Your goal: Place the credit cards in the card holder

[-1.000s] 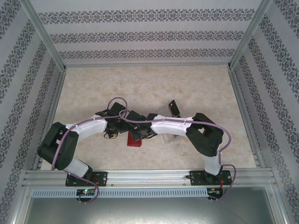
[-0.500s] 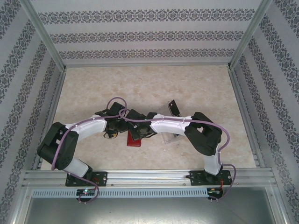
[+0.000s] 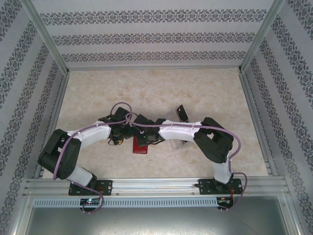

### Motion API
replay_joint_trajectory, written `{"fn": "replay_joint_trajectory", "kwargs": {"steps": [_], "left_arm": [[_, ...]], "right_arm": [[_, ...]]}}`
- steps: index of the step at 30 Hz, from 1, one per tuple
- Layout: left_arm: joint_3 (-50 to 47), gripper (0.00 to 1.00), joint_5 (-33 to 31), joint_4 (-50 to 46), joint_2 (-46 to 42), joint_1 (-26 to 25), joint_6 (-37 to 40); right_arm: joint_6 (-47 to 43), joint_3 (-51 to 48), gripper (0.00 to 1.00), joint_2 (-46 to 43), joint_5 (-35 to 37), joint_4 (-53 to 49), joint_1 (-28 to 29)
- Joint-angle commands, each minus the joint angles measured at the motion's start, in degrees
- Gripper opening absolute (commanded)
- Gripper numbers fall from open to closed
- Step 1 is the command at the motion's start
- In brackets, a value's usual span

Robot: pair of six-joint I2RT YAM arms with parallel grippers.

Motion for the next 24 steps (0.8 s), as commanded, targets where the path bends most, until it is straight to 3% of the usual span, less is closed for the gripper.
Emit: {"fn": "replay_joint_trajectory", "kwargs": {"steps": [1,12,24], "left_arm": [[-0.7,1.00,1.1,0.2,-0.1,1.4,3.3],[-1.1,1.00,-0.2,-4.9,-3.5,4.3,7.2],[-4.1,1.00,4.6,-2.7,-2.5,4.1,10.6]], "right_arm": [[1.0,-7.2,0.00,9.8,2.8,-7.5,0.0],[1.1,-8.6,0.00,4.5,4.4,-9.3,0.0],[-1.5,-2.1,0.00,-1.5,5.6,-14.3,-0.1]]}}
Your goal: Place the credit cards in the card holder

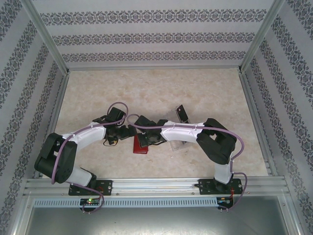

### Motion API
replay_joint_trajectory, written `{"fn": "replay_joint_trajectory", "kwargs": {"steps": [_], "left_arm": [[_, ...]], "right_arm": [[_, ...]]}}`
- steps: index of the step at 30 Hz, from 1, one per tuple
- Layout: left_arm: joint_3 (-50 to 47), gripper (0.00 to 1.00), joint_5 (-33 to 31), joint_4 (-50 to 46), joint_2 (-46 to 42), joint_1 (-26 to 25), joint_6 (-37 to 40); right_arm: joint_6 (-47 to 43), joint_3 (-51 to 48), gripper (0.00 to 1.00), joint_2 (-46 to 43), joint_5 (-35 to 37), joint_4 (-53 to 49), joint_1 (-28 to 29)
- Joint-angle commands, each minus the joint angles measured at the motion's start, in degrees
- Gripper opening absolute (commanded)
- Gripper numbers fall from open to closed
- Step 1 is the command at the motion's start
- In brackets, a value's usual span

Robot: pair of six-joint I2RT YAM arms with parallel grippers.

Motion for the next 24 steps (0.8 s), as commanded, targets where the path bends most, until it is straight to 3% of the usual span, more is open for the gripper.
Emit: {"fn": "replay_joint_trajectory", "kwargs": {"steps": [1,24], "left_arm": [[-1.7,1.00,2.8,-1.3,0.9,0.0,2.0],[-5.5,1.00,4.5,3.9,4.2,-0.8,1.6]], "right_arm": [[-1.4,-0.4,0.00,1.3,3.1,-12.8,-0.1],[-2.8,7.9,0.00,-1.5,1.7,-14.7,1.8]]}}
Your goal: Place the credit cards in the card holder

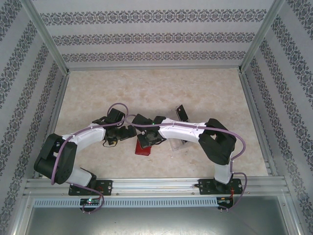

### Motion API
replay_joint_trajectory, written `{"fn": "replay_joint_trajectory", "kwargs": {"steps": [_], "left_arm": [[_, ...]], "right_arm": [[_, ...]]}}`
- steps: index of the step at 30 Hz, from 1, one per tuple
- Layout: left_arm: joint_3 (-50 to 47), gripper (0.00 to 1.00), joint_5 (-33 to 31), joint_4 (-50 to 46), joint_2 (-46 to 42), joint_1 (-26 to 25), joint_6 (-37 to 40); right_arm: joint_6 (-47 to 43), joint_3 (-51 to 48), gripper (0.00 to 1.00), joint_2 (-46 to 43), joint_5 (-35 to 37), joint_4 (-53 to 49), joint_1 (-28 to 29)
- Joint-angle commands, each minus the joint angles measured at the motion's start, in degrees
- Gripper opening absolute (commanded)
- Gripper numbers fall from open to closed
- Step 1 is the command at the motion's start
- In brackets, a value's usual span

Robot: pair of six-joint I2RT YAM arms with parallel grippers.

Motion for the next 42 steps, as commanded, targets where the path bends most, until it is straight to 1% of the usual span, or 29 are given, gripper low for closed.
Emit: {"fn": "replay_joint_trajectory", "kwargs": {"steps": [1,10,21,32,42], "left_arm": [[-3.8,1.00,4.5,1.8,4.2,-0.9,0.6],[-3.8,1.00,4.8,2.2,4.1,-0.9,0.4],[-3.5,1.00,4.8,2.3,4.7,-1.3,0.2],[-3.5,1.00,5.2,2.8,5.0,-1.4,0.1],[-3.7,1.00,5.2,3.0,5.1,-1.6,0.0]], "right_arm": [[-1.2,1.5,0.00,-1.0,1.1,-1.9,0.5],[-0.9,-0.2,0.00,1.7,0.0,-0.2,0.5],[-0.9,0.1,0.00,3.8,-0.9,0.6,0.9],[-1.0,1.3,0.00,0.7,0.8,-0.7,1.8],[-1.3,2.6,0.00,1.1,1.6,-1.1,2.3]]}}
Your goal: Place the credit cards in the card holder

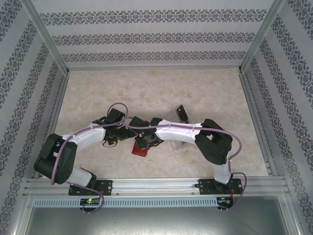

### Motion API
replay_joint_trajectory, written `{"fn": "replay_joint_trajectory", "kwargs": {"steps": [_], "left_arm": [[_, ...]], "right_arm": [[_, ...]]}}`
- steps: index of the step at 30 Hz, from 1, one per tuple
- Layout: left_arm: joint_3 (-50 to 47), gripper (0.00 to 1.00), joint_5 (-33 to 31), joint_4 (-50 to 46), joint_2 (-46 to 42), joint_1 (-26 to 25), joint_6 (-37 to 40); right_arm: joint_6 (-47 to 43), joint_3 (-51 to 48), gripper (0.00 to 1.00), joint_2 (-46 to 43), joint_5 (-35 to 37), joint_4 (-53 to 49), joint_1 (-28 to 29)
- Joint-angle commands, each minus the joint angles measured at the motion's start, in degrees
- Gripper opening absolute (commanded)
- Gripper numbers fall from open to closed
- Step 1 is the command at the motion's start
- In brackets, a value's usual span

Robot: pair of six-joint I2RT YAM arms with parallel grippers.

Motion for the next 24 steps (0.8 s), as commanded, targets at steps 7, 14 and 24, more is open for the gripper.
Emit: {"fn": "replay_joint_trajectory", "kwargs": {"steps": [7,14,24], "left_arm": [[-3.4,1.00,5.3,2.7,4.6,-1.6,0.0],[-3.2,1.00,5.6,2.7,4.9,-1.7,0.3],[-3.0,1.00,6.0,3.0,5.8,-2.1,-0.1]], "right_arm": [[-1.6,1.5,0.00,-0.6,1.6,0.2,0.5],[-1.9,1.9,0.00,-0.5,1.7,0.9,0.6],[-2.3,3.2,0.00,2.0,1.3,1.3,0.6]]}}
